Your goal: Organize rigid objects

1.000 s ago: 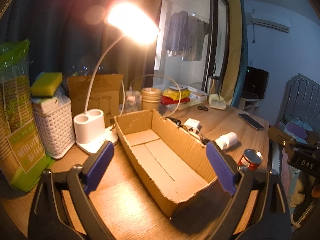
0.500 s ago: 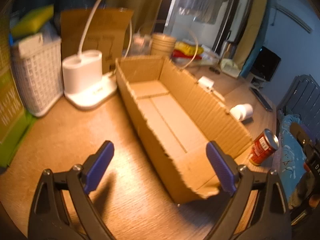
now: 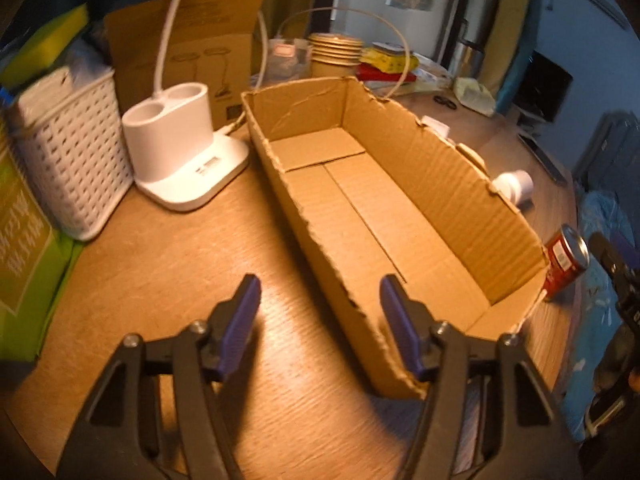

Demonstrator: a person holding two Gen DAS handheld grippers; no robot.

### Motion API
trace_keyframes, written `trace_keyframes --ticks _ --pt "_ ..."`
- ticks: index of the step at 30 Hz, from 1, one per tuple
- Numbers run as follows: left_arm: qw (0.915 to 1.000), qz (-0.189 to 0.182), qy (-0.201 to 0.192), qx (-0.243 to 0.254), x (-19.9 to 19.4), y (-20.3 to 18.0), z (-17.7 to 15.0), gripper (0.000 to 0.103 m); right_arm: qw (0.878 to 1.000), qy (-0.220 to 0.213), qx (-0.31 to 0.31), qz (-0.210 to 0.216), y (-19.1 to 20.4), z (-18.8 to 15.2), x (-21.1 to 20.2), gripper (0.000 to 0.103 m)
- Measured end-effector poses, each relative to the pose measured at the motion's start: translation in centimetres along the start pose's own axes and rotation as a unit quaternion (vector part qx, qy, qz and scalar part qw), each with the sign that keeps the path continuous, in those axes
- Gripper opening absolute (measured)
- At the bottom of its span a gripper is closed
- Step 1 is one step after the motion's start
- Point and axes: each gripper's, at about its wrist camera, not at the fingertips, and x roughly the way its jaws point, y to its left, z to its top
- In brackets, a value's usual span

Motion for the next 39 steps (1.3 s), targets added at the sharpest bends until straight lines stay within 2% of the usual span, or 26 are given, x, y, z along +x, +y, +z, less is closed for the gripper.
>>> trace_keyframes --ticks 4,10,12,18,23,26,28,32,37,39 --pt "0.9994 0.012 -0.001 0.032 -0.6 0.4 0.4 0.049 1.000 0.001 -0.004 0.003 0.1 0.0 0.1 0.096" --pt "0.9971 0.038 -0.006 0.065 -1.2 1.3 0.6 0.049 1.000 0.004 -0.004 0.003 0.1 -0.1 0.2 0.096" --pt "0.9980 0.033 -0.009 0.053 -1.1 1.4 0.4 0.049 1.000 0.006 -0.004 0.003 0.1 -0.2 0.4 0.096" --pt "0.9994 -0.024 -0.008 -0.021 0.2 2.2 0.2 0.051 1.000 0.009 -0.002 0.005 -0.1 -0.6 0.8 0.096" --pt "0.9997 -0.014 -0.017 0.009 -0.2 1.3 0.0 0.047 1.000 0.016 -0.003 0.003 -0.3 -1.0 1.7 0.096" --pt "0.9994 -0.026 0.002 0.022 -0.2 0.9 0.2 0.044 1.000 0.013 -0.003 0.003 -0.4 -1.0 1.8 0.096" --pt "0.9988 -0.038 0.012 0.027 -0.3 0.9 0.2 0.035 1.000 0.012 -0.009 0.002 -0.2 -1.0 1.8 0.096" --pt "0.9982 -0.046 0.015 0.034 -0.8 0.6 0.1 0.033 1.000 0.010 -0.013 0.004 -0.1 -1.0 1.8 0.096" --pt "0.9981 -0.056 0.015 0.019 -0.5 1.0 0.3 0.035 1.000 0.013 -0.024 0.011 0.3 -1.2 2.1 0.096" --pt "0.9983 -0.056 0.016 -0.001 0.0 1.5 0.4 0.041 0.999 0.015 -0.029 0.015 0.7 -1.3 2.3 0.096"
